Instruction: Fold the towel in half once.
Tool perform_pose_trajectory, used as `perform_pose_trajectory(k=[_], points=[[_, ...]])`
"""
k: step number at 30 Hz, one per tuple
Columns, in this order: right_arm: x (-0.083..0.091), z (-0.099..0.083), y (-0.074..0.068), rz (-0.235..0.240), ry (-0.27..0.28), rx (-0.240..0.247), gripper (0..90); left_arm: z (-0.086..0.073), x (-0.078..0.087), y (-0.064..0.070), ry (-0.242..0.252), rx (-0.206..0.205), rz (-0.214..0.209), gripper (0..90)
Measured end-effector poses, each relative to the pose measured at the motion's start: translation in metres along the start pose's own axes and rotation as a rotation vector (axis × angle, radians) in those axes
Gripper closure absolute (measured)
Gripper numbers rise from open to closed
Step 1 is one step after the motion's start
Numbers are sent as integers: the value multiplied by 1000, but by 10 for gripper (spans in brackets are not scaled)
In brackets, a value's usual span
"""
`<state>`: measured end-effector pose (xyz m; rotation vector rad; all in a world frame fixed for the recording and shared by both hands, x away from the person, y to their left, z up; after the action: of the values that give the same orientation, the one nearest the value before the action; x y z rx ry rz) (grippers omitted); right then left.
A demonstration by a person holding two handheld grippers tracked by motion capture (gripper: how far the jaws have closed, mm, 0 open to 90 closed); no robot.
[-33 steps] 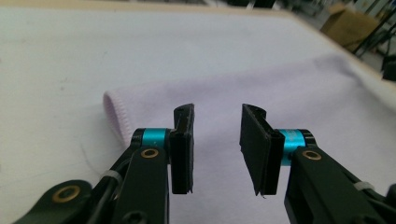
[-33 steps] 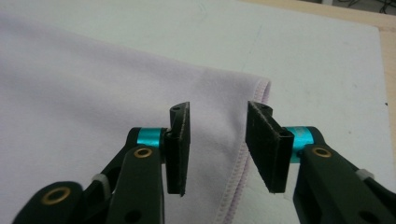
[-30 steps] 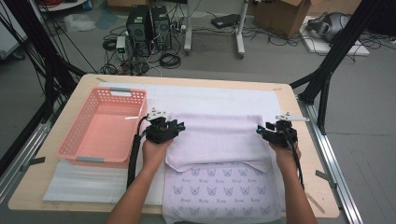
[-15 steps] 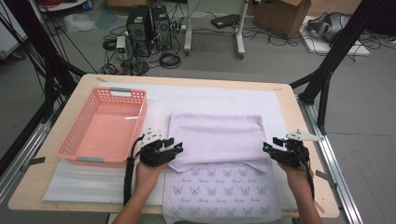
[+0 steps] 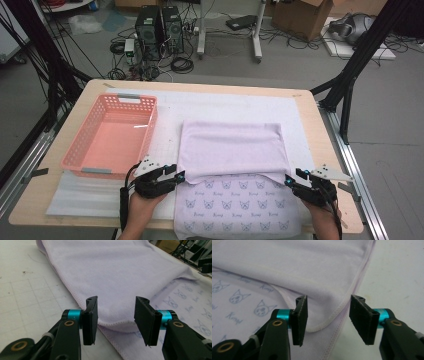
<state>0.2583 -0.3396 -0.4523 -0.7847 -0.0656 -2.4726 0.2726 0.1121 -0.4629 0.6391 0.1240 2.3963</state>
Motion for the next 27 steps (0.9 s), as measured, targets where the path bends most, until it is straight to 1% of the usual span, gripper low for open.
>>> perform_pose_trajectory(k=[2, 3, 4, 6, 8, 10, 11, 12, 13, 15, 16, 17, 19, 20, 21, 22, 23, 26, 27], points=[[1, -3, -2, 6, 1, 4, 517, -2, 5, 2, 8, 14, -21, 542], [1, -5, -4, 10, -5, 4, 534, -2, 6, 4, 7, 14, -29, 551], [1, -7, -5, 16, -9, 15, 563, -2, 7, 6, 5, 10, -37, 557], [-1, -8, -8, 24, -24, 18, 577, -3, 6, 11, -6, 3, -49, 566], [-3, -8, -9, 29, -27, 16, 595, -5, 3, 14, -22, -14, -48, 566], [-6, -8, -12, 47, -38, 11, 595, -7, 0, 17, -43, -31, -45, 569], [-8, -9, -13, 58, -42, 18, 593, -7, 0, 19, -55, -42, -45, 582], [-11, -10, -15, 82, -47, 13, 593, -7, -1, 20, -59, -54, -40, 600], [-13, -10, -16, 85, -53, 16, 593, -7, -1, 21, -68, -54, -38, 602], [-17, -12, -16, 75, -81, 27, 622, -9, -4, 21, -100, -58, -22, 625], [-18, -12, -16, 65, -82, 26, 649, -11, -5, 21, -116, -58, -12, 634], [-18, -11, -17, 60, -83, 24, 683, -13, -8, 22, -152, -66, 4, 652], [-18, -11, -16, 46, -88, 34, 728, -14, -10, 25, -172, -102, 27, 724], [-18, -12, -16, 32, -91, 43, 778, -13, -11, 26, -175, -113, 38, 797], [-18, -12, -15, 24, -88, 32, 814, -13, -12, 26, -178, -112, 43, 844], [-18, -11, -13, 23, -86, 19, 841, -13, -12, 25, -178, -99, 38, 868], [-18, -11, -12, 24, -85, 15, 855, -12, -11, 24, -179, -96, 37, 879], [-17, -11, -13, 16, -86, 37, 863, -12, -9, 25, -155, -103, 41, 896], [-17, -11, -13, 16, -88, 37, 863, -11, -8, 25, -146, -104, 38, 896]])
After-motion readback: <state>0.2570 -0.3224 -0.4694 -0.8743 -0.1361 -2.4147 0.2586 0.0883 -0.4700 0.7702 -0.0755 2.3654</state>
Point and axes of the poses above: each handheld gripper's, and its own axes: x roughly backward along the jaws, z roughly out of its top, y roughly to its right, the point moved 3 cm from there along -x, roughly forward along the jaws, and after that the axes turned 5 degrees about z, right-handed, at the moved point
